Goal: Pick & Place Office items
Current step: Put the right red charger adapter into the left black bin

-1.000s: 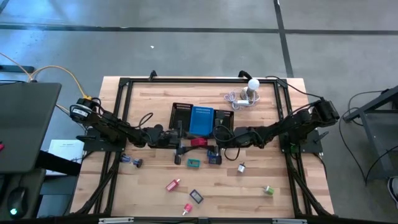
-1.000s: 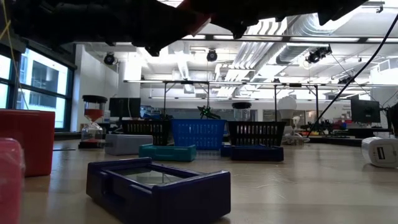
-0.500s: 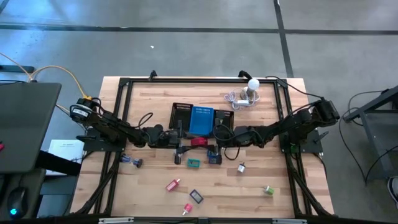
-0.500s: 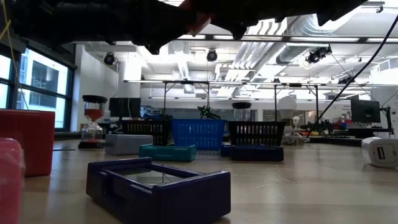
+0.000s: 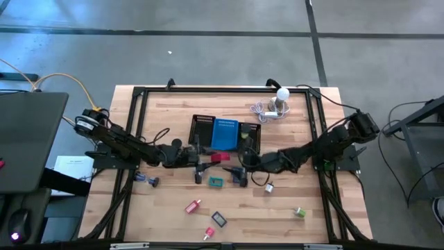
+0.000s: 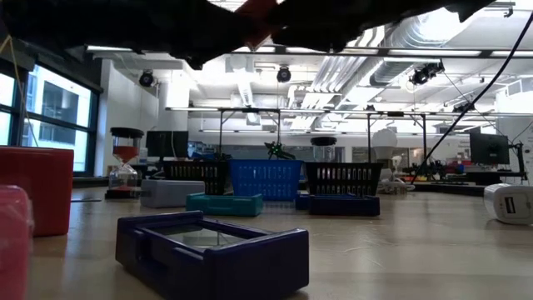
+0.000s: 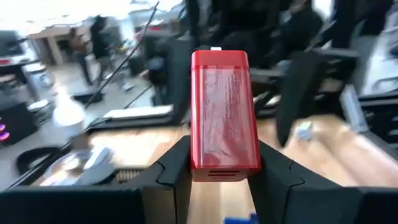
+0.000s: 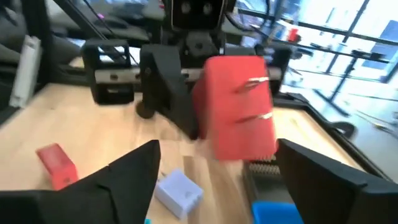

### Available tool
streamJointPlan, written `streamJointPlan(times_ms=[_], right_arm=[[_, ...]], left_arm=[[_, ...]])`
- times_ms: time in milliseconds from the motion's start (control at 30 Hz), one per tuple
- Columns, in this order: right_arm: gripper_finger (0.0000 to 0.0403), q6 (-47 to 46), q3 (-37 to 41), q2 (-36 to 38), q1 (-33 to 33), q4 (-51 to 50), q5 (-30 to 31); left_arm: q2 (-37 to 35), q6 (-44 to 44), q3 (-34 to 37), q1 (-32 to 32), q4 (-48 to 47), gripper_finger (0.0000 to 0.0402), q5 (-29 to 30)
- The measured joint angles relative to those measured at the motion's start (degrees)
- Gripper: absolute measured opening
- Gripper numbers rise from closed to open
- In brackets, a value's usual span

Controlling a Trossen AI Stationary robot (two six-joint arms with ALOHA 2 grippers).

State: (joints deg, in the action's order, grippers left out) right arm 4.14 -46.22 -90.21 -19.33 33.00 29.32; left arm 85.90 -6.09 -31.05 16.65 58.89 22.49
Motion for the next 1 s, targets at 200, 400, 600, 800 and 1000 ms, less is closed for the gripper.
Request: streamJointPlan(times_ms=[200, 400, 600, 800, 1000], right_arm=[[0.0319, 0.63, 0.0, 0.0, -5.23, -3.42, 9.46], [0.0315, 0.15, 0.0, 0.0, -6.85, -3.77, 9.66], [0.0314, -0.02, 0.0, 0.0, -6.83, -3.97, 9.6], [0.0314, -0.9, 0.0, 0.0, -6.53, -4.46, 9.52], [0.0314, -1.11, 0.0, 0.0, -6.43, -4.6, 9.51]], left_arm=[[-9.83, 6.52, -0.15, -3.93, -18.02, 0.0115, -2.19], [-17.25, 11.55, -2.64, -15.0, -37.42, 0.0115, -11.89], [-19.65, 17.92, -4.51, -25.66, -52.53, 0.0115, -19.65], [-18.32, 26.65, -4.49, -32.81, -59.28, 0.0115, -21.07], [-14.18, 31.79, -4.48, -33.46, -59.18, 0.0115, -13.96]])
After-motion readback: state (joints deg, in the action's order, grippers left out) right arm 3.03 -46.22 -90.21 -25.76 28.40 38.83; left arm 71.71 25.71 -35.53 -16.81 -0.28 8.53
